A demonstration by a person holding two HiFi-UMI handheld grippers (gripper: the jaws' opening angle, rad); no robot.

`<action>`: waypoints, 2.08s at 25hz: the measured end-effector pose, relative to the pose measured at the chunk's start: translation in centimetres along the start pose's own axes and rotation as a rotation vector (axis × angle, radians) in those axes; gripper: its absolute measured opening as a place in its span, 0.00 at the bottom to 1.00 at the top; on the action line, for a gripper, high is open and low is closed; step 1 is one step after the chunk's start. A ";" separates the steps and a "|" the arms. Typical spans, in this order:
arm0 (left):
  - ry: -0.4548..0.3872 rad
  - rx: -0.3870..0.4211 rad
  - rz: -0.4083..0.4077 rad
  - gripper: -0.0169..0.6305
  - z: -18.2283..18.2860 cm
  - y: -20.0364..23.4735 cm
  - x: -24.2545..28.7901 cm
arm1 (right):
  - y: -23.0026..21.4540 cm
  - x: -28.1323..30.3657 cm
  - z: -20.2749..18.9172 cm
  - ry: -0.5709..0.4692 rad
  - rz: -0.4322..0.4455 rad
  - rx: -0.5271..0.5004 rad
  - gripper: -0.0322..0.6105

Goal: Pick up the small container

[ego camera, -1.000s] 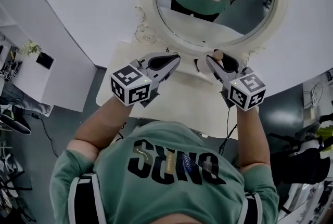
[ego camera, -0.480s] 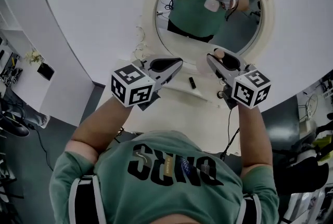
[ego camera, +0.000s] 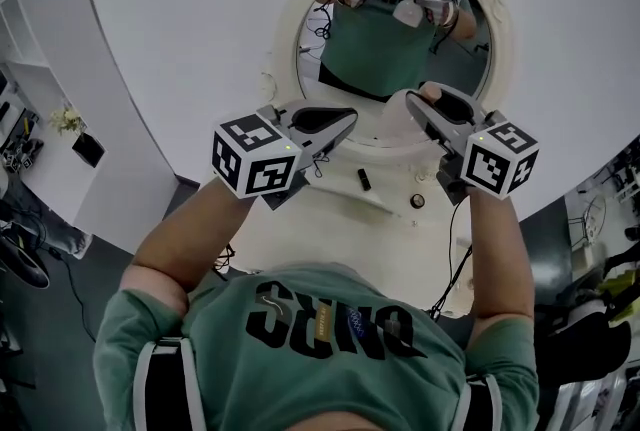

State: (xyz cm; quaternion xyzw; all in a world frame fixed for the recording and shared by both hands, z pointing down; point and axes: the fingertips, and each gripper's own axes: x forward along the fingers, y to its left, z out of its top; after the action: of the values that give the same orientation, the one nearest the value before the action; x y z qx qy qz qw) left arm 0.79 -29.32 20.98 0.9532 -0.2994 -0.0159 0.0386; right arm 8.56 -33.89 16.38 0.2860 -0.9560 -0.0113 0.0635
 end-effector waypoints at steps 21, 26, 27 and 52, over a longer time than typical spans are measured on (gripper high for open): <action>-0.004 0.050 0.002 0.03 3.1 -0.9 -0.5 | 0.8 -1.2 2.9 -0.022 0.015 -0.019 0.27; -0.005 0.058 0.007 0.03 3.4 -0.9 -0.8 | 1.1 -1.3 2.9 -0.019 0.016 -0.018 0.27; -0.005 0.058 0.007 0.03 3.4 -0.9 -0.9 | 1.1 -1.3 2.9 -0.018 0.016 -0.018 0.27; -0.001 0.059 0.016 0.03 3.3 -1.6 -2.2 | 2.9 -1.3 2.1 -0.001 0.032 -0.027 0.27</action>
State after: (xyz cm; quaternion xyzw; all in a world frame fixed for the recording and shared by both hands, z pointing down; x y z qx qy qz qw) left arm -0.27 -26.93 17.60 0.9514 -0.3076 -0.0073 0.0103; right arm 7.82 -30.75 14.33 0.2697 -0.9603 -0.0231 0.0671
